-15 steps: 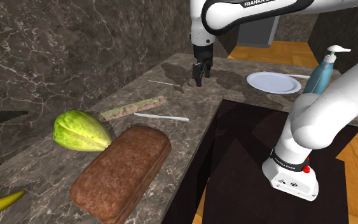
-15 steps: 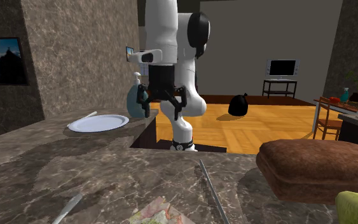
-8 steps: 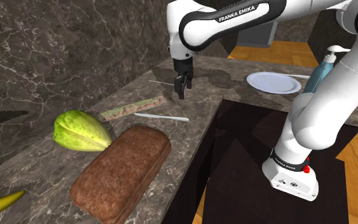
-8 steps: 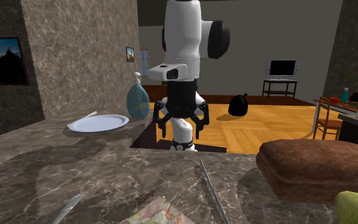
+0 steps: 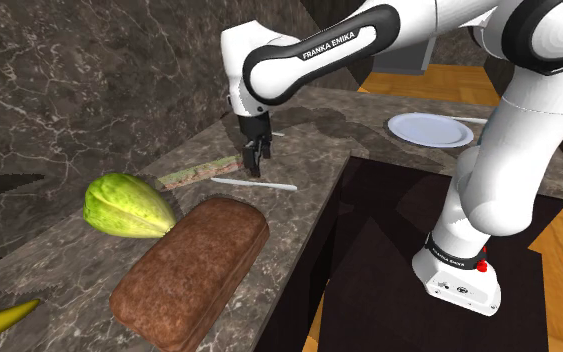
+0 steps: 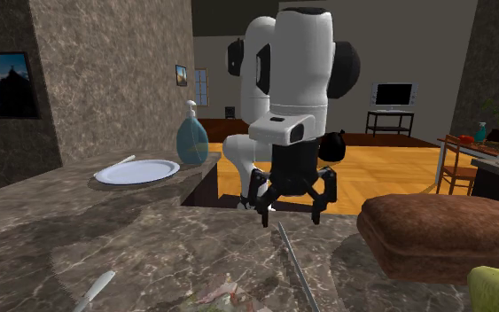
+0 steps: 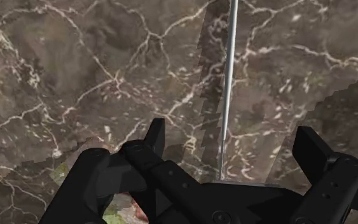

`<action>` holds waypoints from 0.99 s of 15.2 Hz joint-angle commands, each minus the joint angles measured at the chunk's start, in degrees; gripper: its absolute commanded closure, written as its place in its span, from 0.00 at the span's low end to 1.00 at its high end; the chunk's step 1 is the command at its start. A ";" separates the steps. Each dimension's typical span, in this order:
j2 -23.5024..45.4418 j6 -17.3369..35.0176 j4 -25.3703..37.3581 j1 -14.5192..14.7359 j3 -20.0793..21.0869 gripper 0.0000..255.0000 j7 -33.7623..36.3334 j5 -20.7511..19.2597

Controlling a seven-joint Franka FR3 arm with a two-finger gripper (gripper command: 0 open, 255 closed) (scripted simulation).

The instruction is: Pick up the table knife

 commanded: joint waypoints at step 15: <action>3.07 5.97 -2.96 0.29 0.29 1.00 -0.05 -0.38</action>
